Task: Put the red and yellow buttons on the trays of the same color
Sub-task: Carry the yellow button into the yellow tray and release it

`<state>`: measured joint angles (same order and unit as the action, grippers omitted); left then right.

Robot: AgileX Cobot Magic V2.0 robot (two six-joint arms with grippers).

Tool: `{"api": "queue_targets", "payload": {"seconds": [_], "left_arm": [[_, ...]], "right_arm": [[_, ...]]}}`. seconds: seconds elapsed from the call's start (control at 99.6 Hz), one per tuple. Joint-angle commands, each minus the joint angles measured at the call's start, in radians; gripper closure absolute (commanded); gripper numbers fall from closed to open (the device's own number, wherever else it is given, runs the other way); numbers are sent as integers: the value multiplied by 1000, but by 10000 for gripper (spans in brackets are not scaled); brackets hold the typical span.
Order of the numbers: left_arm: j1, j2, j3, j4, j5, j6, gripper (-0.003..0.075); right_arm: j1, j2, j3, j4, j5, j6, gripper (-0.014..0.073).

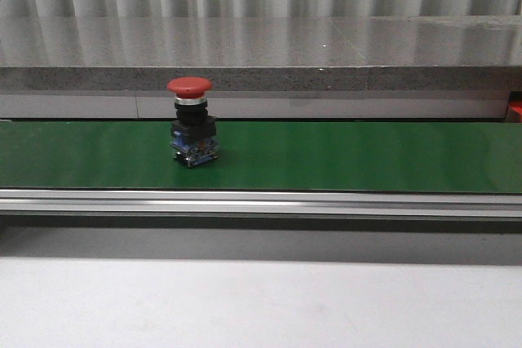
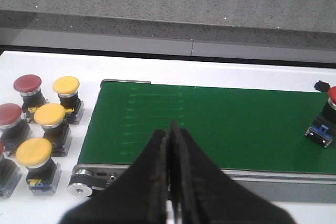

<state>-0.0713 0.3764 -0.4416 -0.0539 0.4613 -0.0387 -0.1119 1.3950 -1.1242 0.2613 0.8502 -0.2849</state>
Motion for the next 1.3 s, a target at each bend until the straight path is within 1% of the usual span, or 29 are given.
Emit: {"api": "queue_targets", "payload": {"seconds": [0.0, 0.09, 0.161, 0.231, 0.331, 0.422, 0.512, 0.692, 0.853, 0.923, 0.994, 1.114, 1.184, 1.255, 1.295], "left_arm": [[-6, 5, -29, -11, -79, -1, 739], [-6, 5, -29, -11, -79, -1, 739], [-6, 5, -29, -11, -79, -1, 739], [-6, 5, -29, -11, -79, -1, 739], [-6, 5, -29, -11, -79, -1, 739], [-6, 5, -29, -11, -79, -1, 739], [-6, 5, -29, -11, -79, -1, 739], [-6, 5, -29, -11, -79, -1, 739], [-6, 5, -29, -11, -79, -1, 739], [-6, 5, -29, -11, -79, -1, 739], [-6, 5, -29, -11, -79, -1, 739], [-6, 5, -29, -11, -79, -1, 739], [-6, 5, -29, -11, -79, -1, 739], [-6, 5, -29, -11, -79, -1, 739], [-6, 5, -29, -11, -79, -1, 739]], "right_arm": [[-127, -62, -26, -44, -6, 60, 414], [-272, -71, -20, -45, -43, 112, 414], [-363, -67, -6, -45, -89, 143, 414], [-433, -54, 12, -45, -132, 171, 414], [-498, -15, 35, -45, -185, 195, 414], [-525, 30, 52, -45, -224, 202, 414], [-528, 87, 65, -45, -255, 203, 414], [-528, 186, 70, -45, -285, 203, 414], [-528, 238, 70, -45, -292, 203, 407], [-528, 257, 70, -45, -290, 203, 372], [-528, 268, 70, -45, -282, 203, 305], [-528, 267, 70, -45, -281, 203, 137], [-529, 265, 67, -45, -276, 203, 61], [-529, 256, 59, -45, -258, 203, 20], [-529, 246, 50, -45, -245, 203, 15]]}}
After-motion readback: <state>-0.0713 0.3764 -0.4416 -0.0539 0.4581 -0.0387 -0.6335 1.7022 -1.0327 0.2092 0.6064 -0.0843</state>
